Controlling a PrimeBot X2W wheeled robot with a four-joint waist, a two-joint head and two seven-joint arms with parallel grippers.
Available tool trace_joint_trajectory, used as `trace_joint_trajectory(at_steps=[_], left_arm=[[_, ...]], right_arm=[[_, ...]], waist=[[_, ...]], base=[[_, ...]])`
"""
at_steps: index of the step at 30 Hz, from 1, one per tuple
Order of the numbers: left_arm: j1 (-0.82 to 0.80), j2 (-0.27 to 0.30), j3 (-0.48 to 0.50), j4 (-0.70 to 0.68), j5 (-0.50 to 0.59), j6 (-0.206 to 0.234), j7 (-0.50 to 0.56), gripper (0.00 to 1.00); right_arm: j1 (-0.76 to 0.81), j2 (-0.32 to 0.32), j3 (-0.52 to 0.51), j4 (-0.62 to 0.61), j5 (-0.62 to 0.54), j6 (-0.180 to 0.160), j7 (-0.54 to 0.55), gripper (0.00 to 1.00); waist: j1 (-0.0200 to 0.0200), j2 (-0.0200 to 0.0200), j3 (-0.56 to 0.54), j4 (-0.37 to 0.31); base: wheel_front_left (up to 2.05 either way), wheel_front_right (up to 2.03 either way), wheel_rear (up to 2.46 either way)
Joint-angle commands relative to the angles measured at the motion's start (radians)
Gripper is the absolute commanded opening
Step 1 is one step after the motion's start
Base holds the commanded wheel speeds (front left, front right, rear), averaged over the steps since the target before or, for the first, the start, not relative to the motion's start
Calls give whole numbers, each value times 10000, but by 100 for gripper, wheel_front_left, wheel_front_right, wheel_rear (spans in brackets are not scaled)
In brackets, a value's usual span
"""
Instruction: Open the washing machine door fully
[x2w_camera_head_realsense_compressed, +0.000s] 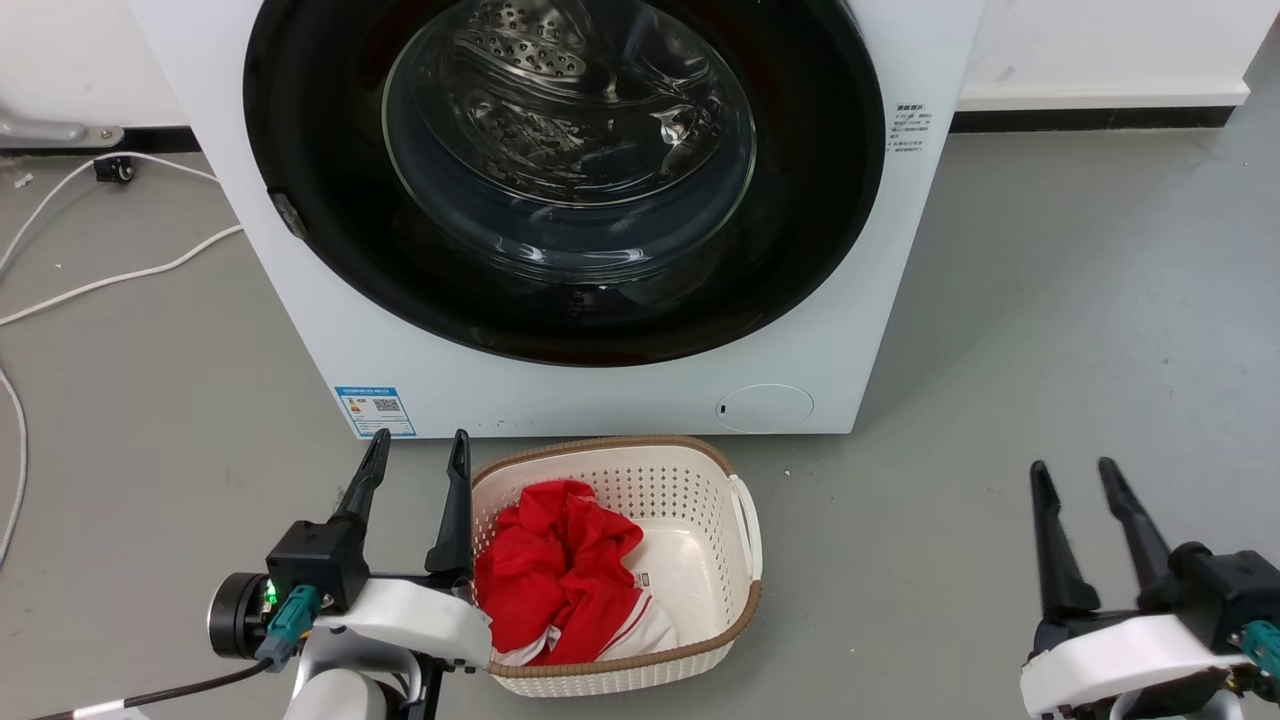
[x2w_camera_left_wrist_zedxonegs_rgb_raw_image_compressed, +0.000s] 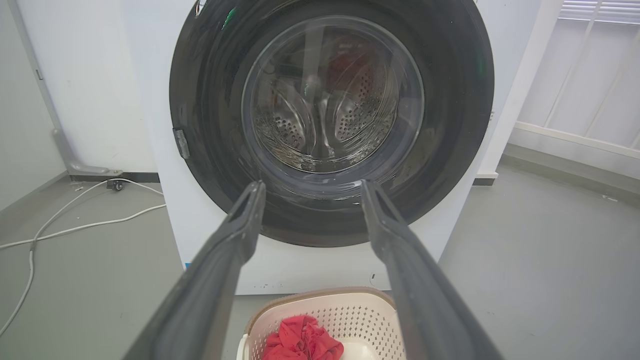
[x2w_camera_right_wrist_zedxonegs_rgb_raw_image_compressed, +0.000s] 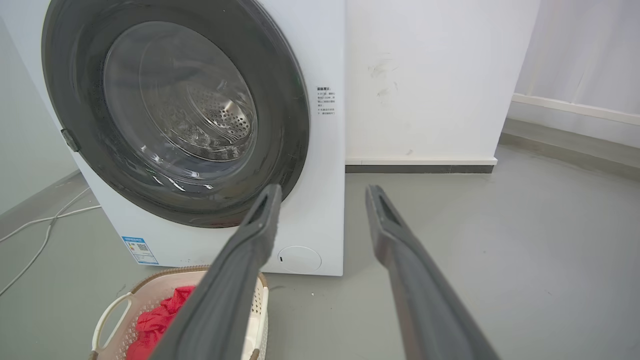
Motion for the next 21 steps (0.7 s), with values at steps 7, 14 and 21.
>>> trace_joint_trajectory(at_steps=[7,14,21], left_arm=[[-96,11,5,-11,-22,67,-71,100],[-111,11,-14,-50,-58,76,-62,100],[-222,11,4,-179,-85,57,-60,100]], right_arm=[[-85,33,65,90,1683,-3,-527,0],[-208,30,275,701,6287,-3,-884,0],[-741,29,495,1088,12331,-2,-888,0]], waist=[[0,0,2,-13],[0,0,45,16],[0,0,272,28]], base=[[0,0,0],[0,0,0],[0,0,0]])
